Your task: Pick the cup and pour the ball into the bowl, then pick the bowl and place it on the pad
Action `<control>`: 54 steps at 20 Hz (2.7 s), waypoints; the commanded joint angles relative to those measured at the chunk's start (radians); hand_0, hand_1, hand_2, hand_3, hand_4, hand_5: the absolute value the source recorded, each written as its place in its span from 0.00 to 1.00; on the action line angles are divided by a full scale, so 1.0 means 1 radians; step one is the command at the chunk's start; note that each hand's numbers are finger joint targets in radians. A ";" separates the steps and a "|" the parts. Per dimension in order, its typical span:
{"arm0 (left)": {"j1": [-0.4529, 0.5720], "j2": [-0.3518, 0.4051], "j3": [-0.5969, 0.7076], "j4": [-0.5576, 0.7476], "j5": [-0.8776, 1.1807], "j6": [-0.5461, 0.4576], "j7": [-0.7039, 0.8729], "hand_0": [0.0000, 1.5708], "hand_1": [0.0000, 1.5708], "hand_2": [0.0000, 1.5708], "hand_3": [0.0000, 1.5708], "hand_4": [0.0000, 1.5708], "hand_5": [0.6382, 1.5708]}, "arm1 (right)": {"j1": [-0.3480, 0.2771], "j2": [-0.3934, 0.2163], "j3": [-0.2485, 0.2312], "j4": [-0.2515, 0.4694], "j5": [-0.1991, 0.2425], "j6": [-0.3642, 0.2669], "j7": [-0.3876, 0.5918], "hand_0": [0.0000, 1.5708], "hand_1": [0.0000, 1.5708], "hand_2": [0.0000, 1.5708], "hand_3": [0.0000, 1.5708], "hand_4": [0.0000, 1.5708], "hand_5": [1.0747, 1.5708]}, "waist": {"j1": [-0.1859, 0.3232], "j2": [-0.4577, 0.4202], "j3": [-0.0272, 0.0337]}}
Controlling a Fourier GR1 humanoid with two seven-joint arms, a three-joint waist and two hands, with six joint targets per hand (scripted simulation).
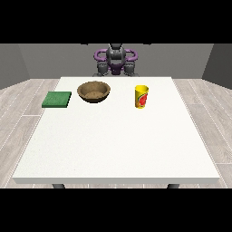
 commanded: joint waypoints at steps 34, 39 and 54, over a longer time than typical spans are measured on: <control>-0.394 0.161 0.229 0.754 -0.144 -0.089 -0.801 0.00 0.00 0.00 0.00 0.00 0.84 | -0.251 -0.115 -0.171 -0.164 -0.040 0.156 -0.114 0.00 0.00 0.00 0.00 0.00 0.99 | -0.187 0.665 0.0022; -0.404 0.169 0.275 0.950 -0.132 -0.124 -1.002 0.00 0.00 0.00 0.00 0.00 0.86 | -0.234 -0.119 -0.170 -0.262 -0.056 0.176 -0.059 0.00 0.00 0.00 0.00 0.00 0.99 | -0.225 0.702 0.0014; -0.532 0.287 0.358 1.249 -0.119 -0.129 -1.191 0.00 0.00 0.00 0.00 0.00 0.83 | -0.233 -0.256 -0.400 -0.449 -0.258 0.309 0.012 0.00 0.00 0.00 0.00 0.00 0.99 | -0.317 0.800 0.0009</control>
